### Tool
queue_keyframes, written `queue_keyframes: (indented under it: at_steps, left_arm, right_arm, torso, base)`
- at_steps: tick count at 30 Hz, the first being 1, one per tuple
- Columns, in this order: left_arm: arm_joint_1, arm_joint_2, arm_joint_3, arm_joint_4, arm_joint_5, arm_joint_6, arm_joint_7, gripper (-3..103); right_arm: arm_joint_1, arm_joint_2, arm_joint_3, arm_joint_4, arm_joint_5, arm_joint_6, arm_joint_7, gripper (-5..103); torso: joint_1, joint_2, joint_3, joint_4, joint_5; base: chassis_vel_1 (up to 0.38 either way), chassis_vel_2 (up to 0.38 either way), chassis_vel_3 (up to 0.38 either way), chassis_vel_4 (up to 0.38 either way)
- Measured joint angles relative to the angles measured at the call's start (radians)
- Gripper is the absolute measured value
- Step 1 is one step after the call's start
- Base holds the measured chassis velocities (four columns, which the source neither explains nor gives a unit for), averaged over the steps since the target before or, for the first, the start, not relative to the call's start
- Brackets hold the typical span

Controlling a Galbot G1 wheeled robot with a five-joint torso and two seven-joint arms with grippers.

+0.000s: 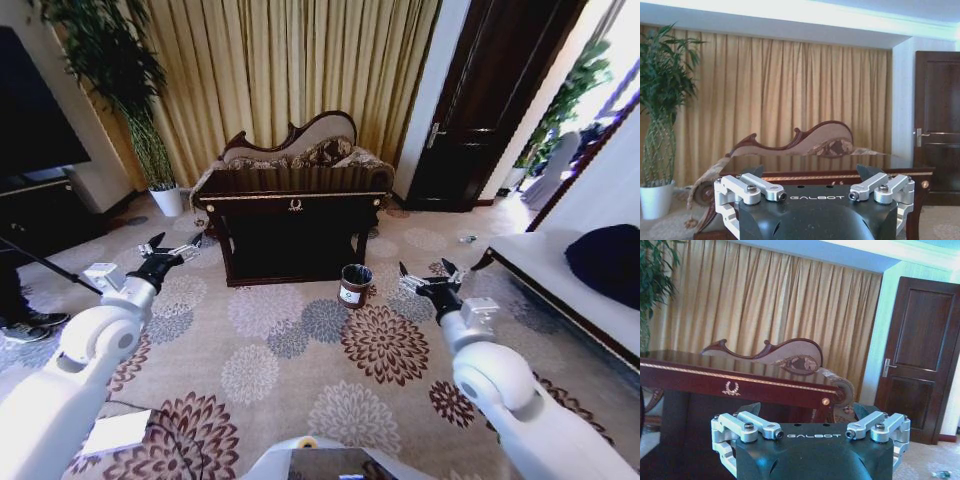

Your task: Move to the front of the table and place the trash on the table into the trash bin.

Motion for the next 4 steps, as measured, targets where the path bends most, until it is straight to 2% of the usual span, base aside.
queue_keyframes:
  at_steps: [4]
  left_arm:
    - [0.003, 0.009, -0.014, -0.005, -0.017, 0.003, 0.011, 100]
  right_arm:
    - [-0.015, -0.002, 0.013, 0.017, 0.022, 0.011, 0.009, 100]
  torso:
    - [0.000, 0.000, 0.000, 0.0004, 0.0000]
  base:
    - [0.000, 0.000, 0.000, 0.000]
